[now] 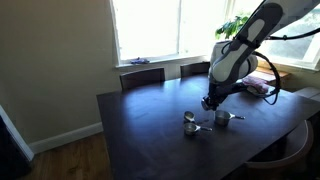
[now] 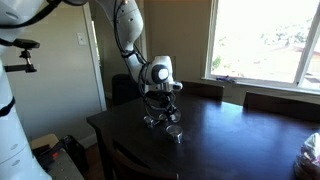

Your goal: Stack the cups

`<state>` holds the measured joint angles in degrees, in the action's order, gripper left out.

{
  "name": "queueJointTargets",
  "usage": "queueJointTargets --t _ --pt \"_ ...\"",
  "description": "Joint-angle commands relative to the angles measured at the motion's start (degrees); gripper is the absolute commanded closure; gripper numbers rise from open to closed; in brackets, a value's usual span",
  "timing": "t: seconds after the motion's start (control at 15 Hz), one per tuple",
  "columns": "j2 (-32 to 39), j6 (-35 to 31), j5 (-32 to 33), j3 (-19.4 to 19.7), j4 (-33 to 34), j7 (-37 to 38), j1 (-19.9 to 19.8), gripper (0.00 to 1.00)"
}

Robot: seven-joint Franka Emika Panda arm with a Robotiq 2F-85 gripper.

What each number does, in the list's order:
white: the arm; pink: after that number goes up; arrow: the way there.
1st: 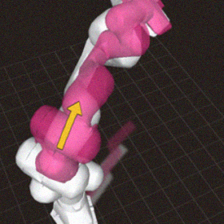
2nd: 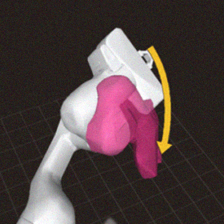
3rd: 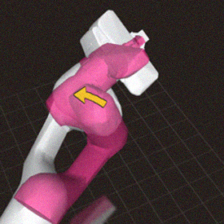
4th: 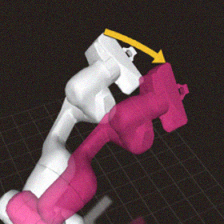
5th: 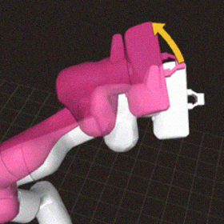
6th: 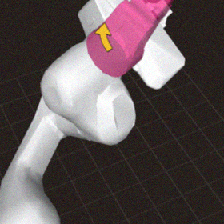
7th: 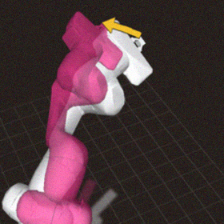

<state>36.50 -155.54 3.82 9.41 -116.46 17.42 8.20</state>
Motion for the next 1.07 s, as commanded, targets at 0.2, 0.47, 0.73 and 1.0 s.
queueJointTargets --t 0.2,0.47,0.73,1.0 --pt "-8.5 -0.1 6.9 6.3 -10.7 5.9 6.7 0.93" --pt "-9.4 1.7 10.5 8.5 -12.2 10.0 8.9 0.93" --pt "-8.8 5.2 11.2 9.2 -11.5 13.2 9.1 0.93" --pt "-8.4 9.0 11.7 9.3 -10.6 15.5 8.5 0.93"
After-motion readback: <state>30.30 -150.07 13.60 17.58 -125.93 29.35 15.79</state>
